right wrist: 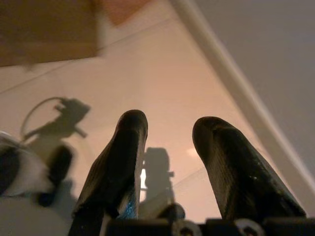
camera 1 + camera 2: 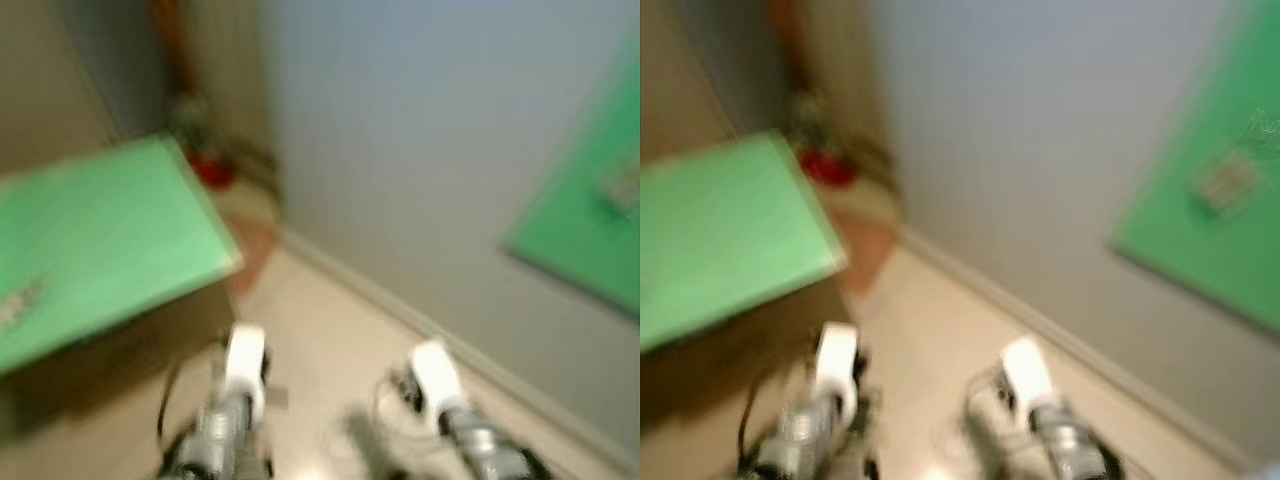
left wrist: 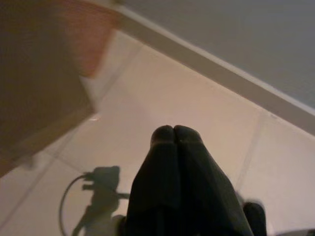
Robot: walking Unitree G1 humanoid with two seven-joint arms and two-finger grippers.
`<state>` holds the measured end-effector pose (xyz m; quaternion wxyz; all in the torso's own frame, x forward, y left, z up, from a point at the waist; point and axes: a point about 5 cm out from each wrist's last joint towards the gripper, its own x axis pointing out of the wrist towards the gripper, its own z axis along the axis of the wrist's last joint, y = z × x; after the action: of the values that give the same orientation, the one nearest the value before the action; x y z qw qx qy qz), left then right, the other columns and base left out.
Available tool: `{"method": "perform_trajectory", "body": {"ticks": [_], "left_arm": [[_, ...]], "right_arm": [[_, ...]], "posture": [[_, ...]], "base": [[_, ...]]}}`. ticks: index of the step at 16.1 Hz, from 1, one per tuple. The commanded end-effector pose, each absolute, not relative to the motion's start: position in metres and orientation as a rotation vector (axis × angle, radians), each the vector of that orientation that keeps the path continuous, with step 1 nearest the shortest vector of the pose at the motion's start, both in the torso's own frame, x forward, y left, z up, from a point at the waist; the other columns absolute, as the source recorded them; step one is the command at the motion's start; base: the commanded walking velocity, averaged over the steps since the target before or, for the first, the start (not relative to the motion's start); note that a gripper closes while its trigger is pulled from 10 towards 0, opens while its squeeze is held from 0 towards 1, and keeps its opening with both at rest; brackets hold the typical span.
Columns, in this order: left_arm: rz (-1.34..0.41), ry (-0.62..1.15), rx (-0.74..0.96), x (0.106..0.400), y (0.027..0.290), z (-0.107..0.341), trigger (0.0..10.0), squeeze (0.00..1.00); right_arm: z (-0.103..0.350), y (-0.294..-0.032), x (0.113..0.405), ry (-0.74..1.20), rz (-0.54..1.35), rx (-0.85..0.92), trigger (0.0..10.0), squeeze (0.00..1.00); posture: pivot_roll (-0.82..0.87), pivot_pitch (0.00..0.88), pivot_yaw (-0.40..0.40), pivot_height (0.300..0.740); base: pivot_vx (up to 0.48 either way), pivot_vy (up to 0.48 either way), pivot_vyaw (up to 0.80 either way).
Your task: Hang keys on a hook
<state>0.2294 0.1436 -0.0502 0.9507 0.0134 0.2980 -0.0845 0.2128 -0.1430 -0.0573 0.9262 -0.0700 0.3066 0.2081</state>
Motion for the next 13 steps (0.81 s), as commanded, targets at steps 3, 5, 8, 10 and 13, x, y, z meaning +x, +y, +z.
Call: {"method": "perform_trajectory", "body": {"ticks": [3,5,8,10,13], "left_arm": [[-0.217,0.568,0.015,0.231,0.135,-0.047,10.0,0.0],[-0.253,0.512,-0.026,0.237,0.131,-0.04,10.0,0.0],[-0.279,0.411,-0.069,0.248,0.125,-0.025,10.0,0.0],[-0.296,0.326,-0.088,0.257,0.119,-0.011,10.0,0.0],[-0.299,0.194,-0.131,0.268,0.117,0.015,10.0,0.0]], "right_arm": [[-0.042,-0.145,0.229,0.528,0.44,-0.148,10.0,0.0],[-0.026,-0.144,0.243,0.417,0.445,-0.082,10.0,0.0],[0.009,-0.137,0.259,0.214,0.554,-0.002,10.0,0.0],[0.027,-0.128,0.263,0.136,0.64,0.005,10.0,0.0],[0.039,-0.115,0.259,0.105,0.754,-0.04,10.0,0.0]], "posture": [[0.07,0.117,-0.023,0.74],[0.07,0.12,-0.021,0.74],[0.06,0.129,-0.016,0.74],[0.06,0.13,-0.017,0.74],[0.06,0.132,-0.019,0.74]], "base": [[-0.084,0.38,0.8],[0.0,0.0,0.8],[0.0,0.0,0.8],[0.0,0.0,0.8],[0.0,0.0,0.8]]}}
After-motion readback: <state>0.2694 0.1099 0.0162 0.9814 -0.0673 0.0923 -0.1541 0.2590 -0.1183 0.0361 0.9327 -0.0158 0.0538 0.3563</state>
